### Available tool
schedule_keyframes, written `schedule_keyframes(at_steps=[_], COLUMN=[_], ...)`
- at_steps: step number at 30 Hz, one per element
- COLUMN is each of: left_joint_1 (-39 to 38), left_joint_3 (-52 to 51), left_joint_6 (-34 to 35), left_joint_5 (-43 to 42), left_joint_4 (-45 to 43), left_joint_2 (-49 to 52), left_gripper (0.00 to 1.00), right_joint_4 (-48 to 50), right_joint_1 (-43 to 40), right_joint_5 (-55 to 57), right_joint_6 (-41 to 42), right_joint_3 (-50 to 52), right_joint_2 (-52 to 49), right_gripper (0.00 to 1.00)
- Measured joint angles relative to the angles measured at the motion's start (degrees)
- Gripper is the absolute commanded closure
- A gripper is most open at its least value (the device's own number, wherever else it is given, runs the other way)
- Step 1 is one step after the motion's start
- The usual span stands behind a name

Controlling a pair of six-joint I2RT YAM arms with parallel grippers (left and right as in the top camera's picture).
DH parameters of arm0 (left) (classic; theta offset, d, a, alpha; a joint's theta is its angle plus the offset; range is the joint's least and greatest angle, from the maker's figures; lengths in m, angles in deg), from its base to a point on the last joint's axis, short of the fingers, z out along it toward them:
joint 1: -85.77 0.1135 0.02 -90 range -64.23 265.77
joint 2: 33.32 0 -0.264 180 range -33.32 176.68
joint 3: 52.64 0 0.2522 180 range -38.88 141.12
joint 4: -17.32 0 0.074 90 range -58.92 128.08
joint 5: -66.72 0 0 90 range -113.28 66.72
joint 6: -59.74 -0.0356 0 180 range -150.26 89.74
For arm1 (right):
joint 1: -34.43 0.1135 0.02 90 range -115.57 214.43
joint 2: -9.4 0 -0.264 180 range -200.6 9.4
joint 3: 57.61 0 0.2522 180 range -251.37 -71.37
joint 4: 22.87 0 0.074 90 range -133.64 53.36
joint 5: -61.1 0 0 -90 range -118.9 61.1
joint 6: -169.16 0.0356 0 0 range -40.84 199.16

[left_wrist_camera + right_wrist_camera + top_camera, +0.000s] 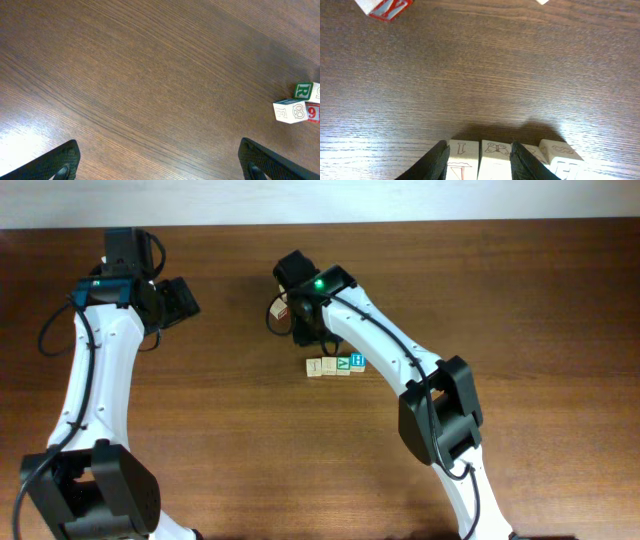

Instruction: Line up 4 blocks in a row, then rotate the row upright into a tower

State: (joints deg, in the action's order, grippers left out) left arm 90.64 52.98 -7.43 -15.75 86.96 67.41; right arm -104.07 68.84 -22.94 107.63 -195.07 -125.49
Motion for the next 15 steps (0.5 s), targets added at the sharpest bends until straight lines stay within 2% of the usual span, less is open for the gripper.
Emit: schedule_keyframes(at_steps=[2, 3, 5, 8, 12, 15], left_joint_1=[-0.02, -0.26, -1.46, -3.8, -3.78, -3.78], left_joint_3=[0.0, 0.0, 0.0, 0.0, 0.02, 0.02], left_joint_6=[0.0, 0.0, 0.0, 0.02, 0.0, 0.0], left_joint_5=[-0.85, -1.38, -1.6, -1.75, -1.73, -1.73], left_joint_4=[0.57, 0.68, 0.63, 0.28, 0.15, 0.04], left_joint_2=[-0.02, -0.02, 0.0, -0.02, -0.02, -0.02], left_gripper=[0.01, 0.01, 0.01, 0.01, 0.01, 0.01], right_joint_4=[-13.42, -14.67, -13.05, -6.16, -0.44, 0.07], right_joint_1=[-2.49, -5.99, -10.25, -10.38, -10.32, -10.32], right_joint_5=[-0.44, -1.16, -1.7, -2.45, -4.33, -5.01], right_joint_6=[-1.51, -3.52, -5.31, -8.57, -10.03, -10.51], right_joint_3=[-6.21, -7.32, -5.79, 1.81, 9.44, 9.77], right_joint_2=[-0.81, -0.7, -0.66, -0.74, -0.72, -0.72], right_gripper=[0.65, 0.67, 0.73, 0.83, 0.84, 0.84])
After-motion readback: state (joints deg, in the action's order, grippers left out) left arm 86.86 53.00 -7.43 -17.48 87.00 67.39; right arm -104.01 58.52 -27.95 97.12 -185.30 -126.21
